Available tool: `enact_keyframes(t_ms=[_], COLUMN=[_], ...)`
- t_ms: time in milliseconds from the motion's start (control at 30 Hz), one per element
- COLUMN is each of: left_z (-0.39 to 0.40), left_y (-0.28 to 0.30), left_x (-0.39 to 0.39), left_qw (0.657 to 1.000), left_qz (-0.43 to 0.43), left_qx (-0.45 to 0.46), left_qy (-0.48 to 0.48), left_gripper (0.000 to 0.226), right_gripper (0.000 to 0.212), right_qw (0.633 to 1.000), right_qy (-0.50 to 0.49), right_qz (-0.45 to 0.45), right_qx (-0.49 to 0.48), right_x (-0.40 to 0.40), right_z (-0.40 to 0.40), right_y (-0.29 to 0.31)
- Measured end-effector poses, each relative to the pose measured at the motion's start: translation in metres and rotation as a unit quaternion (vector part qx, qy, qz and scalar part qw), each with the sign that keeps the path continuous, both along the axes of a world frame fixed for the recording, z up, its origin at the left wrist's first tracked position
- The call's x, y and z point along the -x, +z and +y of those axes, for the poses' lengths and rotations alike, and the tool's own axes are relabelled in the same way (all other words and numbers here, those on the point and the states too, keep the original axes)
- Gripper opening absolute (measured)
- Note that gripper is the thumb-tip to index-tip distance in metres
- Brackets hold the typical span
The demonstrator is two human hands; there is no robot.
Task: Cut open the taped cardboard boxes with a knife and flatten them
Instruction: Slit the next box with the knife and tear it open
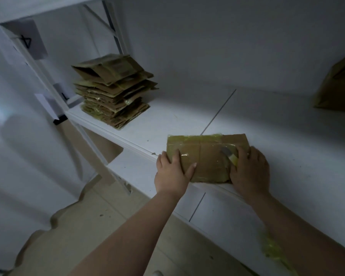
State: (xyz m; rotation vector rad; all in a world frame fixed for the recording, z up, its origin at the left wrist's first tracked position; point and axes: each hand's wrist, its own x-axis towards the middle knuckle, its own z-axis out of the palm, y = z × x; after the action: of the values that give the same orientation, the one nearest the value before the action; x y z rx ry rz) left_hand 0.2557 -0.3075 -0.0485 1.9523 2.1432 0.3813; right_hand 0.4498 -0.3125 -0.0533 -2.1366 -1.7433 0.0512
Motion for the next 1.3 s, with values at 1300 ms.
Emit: enact_keyframes(t_ms=[1300], left_z=[0.297], left_y=[0.219], left_x=[0.278], left_qw=[0.929], left_qz=[0.076], left_qx=[-0.339], left_qy=[-0.125], left_gripper=[0.076], right_gripper=[0.05], right_qw=[0.957], right_qy=[-0.049], right_qz=[0.145], right_qx=[-0.246], right_x=[0.278], right_z=[0.249], right_y=[0.181])
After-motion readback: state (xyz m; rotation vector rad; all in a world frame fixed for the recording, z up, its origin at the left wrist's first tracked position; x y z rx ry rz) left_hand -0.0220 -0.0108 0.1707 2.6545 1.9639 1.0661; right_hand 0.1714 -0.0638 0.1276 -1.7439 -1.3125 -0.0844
